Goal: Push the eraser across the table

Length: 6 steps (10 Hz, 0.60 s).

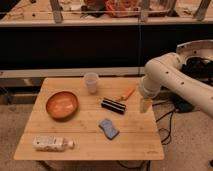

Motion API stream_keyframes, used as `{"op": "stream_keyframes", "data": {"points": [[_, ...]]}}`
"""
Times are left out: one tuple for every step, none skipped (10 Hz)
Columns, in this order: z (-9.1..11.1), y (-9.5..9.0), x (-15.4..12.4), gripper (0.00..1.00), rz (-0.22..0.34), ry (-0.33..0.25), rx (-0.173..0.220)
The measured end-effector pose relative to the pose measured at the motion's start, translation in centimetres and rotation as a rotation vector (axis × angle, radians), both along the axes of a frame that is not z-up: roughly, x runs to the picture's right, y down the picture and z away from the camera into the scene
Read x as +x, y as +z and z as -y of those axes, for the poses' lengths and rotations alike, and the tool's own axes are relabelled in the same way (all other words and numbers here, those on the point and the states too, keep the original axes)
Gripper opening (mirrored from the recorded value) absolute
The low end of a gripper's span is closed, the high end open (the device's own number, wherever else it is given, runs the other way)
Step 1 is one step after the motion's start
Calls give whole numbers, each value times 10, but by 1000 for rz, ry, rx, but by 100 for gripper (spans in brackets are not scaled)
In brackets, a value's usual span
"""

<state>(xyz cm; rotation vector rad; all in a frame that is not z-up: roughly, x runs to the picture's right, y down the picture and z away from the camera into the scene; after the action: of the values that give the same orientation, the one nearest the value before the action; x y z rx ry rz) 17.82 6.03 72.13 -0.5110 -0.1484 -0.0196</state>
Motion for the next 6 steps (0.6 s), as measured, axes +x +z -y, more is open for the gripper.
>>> {"op": "stream_keyframes", "data": {"points": [[0, 2, 0, 80, 8, 3, -2], [-1, 4, 1, 80, 15, 9, -4], [-1, 7, -2, 78, 20, 10, -8], [-2, 9, -4, 75, 22, 11, -12], [-2, 11, -6, 69, 24, 16, -15], [-2, 15, -9, 60, 29, 23, -21]]}}
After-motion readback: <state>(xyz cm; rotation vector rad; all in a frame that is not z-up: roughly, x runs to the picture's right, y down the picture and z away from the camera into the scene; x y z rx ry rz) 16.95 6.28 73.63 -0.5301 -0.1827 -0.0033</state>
